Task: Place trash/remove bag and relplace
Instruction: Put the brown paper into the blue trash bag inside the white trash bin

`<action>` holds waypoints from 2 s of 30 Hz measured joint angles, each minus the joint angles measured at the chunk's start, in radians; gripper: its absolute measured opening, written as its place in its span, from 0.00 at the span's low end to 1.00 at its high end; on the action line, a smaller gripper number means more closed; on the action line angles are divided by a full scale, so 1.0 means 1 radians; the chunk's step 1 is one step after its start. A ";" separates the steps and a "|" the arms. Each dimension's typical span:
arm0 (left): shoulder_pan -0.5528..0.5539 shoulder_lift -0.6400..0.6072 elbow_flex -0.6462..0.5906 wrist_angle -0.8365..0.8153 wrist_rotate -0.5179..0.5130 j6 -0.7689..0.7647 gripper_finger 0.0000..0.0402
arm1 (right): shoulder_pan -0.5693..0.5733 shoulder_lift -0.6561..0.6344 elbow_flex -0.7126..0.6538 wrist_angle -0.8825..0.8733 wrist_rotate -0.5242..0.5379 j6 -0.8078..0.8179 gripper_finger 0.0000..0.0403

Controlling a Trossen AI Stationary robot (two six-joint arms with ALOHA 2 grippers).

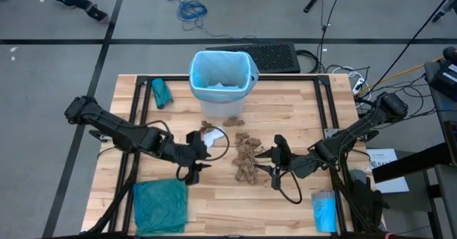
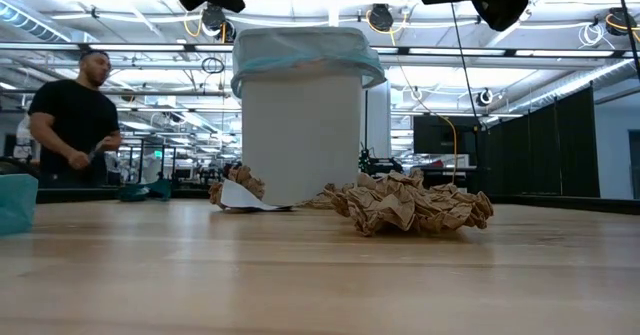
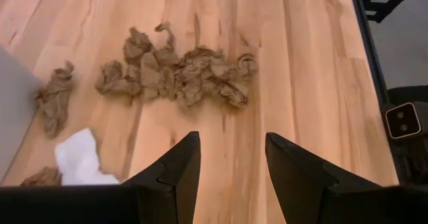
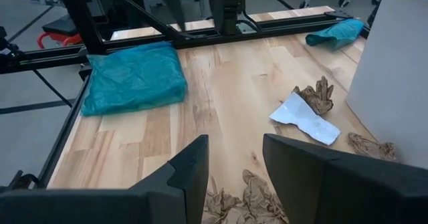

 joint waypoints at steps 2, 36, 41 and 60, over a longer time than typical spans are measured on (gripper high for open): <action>-0.008 0.010 -0.010 0.028 -0.004 0.000 0.41 | 0.000 0.000 0.000 0.000 0.000 0.000 0.33; -0.012 0.042 -0.014 0.082 -0.025 0.000 0.41 | -0.006 -0.013 0.000 -0.030 0.141 -0.004 0.33; -0.012 0.042 -0.014 0.081 -0.025 0.001 0.41 | -0.005 -0.013 0.000 -0.031 0.123 0.023 0.33; -0.009 0.042 -0.014 0.082 -0.065 0.003 0.41 | -0.006 0.060 0.000 -0.038 -0.056 0.107 0.33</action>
